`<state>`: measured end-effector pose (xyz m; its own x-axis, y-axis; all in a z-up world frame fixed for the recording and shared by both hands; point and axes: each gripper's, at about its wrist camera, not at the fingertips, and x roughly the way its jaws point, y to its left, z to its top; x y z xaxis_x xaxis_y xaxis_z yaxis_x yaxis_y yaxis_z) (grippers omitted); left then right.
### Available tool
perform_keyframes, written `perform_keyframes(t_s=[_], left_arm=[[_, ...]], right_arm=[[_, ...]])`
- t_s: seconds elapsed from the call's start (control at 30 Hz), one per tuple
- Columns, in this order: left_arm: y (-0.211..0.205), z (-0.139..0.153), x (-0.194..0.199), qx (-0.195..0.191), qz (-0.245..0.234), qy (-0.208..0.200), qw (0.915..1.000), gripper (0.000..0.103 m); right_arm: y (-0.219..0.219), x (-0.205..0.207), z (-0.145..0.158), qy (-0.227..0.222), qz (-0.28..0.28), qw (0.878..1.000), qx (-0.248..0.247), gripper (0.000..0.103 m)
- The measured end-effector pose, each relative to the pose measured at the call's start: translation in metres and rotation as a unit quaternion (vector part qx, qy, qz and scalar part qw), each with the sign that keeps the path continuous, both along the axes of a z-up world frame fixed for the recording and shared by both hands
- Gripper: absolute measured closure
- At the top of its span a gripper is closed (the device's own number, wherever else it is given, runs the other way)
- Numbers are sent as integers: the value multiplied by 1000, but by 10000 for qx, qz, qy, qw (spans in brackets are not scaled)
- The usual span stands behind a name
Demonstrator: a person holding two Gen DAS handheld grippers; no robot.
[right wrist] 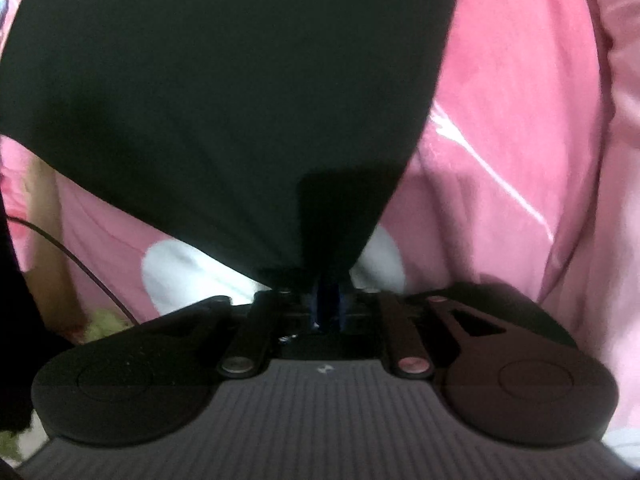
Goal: Fold clothes
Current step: 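Grasp the T-shirt hem with both grippers and lift it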
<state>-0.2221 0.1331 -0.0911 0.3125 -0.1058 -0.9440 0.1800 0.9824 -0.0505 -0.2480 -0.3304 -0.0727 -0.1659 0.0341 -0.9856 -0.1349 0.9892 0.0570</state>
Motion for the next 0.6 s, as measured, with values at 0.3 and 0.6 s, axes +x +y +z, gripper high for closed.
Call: perform_keyframes(t_s=[0.3, 0.6], left_arm=[[7, 72, 2, 317, 242, -441, 9982, 63], [-121, 128, 175, -469, -561, -1197, 9901, 58]], right_arm=[[-27, -27, 93, -1561, -558, 9861, 117, 48], [-81, 110, 96, -3879, -2148, 8873, 1266, 48]])
